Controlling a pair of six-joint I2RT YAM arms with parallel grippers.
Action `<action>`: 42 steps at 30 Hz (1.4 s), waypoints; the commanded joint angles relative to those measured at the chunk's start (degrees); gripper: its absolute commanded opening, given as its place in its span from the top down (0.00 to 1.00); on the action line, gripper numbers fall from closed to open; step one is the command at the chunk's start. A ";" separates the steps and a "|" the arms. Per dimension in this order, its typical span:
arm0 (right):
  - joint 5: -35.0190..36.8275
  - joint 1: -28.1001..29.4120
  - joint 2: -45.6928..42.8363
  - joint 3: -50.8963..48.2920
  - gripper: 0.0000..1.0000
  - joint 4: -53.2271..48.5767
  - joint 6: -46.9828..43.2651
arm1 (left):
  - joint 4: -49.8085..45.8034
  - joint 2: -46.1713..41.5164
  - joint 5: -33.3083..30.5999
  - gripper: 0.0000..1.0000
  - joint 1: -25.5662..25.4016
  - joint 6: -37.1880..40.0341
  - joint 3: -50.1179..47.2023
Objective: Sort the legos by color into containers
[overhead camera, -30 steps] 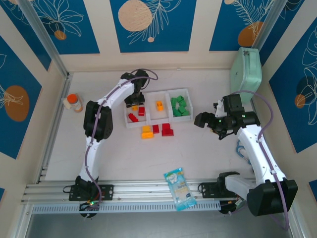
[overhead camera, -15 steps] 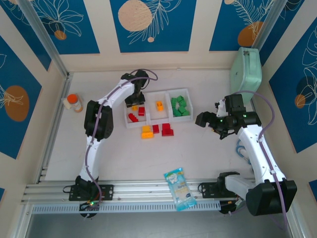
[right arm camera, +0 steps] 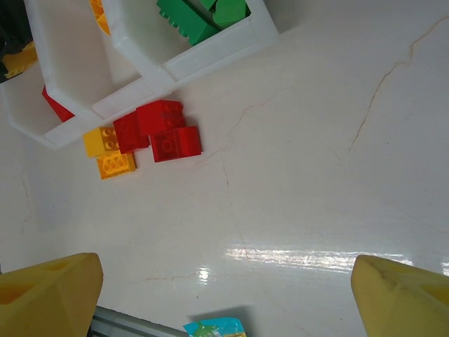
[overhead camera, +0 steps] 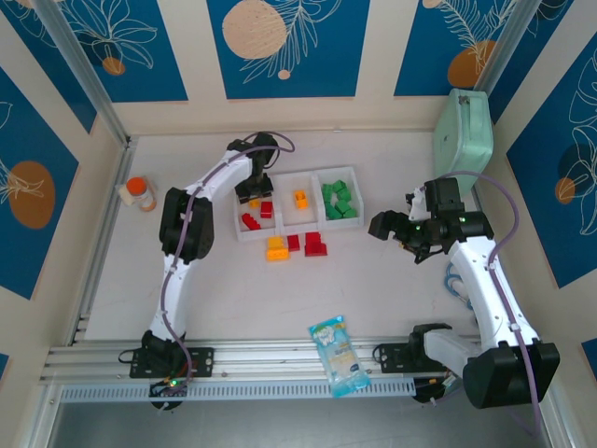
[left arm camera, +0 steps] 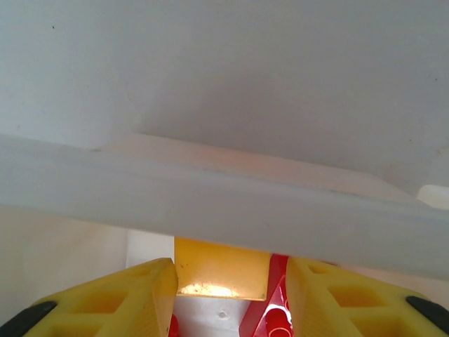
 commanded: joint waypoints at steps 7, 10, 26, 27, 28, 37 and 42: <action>-1.68 -0.45 -1.07 0.30 0.08 -1.53 -1.03 | 0.67 2.66 3.66 0.54 1.22 -0.63 -1.43; -1.51 -0.45 -0.98 0.23 0.08 -1.55 -1.15 | 0.56 2.11 3.01 0.51 1.23 -0.72 -1.82; -1.76 -0.49 -0.80 -0.32 0.08 -0.93 -1.15 | 0.40 0.57 -1.82 0.58 0.69 -1.84 -2.65; -1.77 -0.50 -0.85 -0.40 0.08 -0.95 -1.14 | 1.26 0.60 -0.98 0.60 0.61 -1.65 -2.61; -1.73 -0.50 -0.89 -0.48 0.08 -0.84 -1.15 | 2.04 0.60 -0.19 0.61 0.50 -1.39 -2.57; -1.77 -0.54 -0.98 -0.66 0.08 -0.92 -1.21 | -0.11 3.83 1.63 0.60 0.43 -1.20 0.76; -2.01 -0.55 -0.78 -0.68 0.08 -0.81 -1.15 | -0.59 4.80 2.43 0.45 0.52 -1.03 1.04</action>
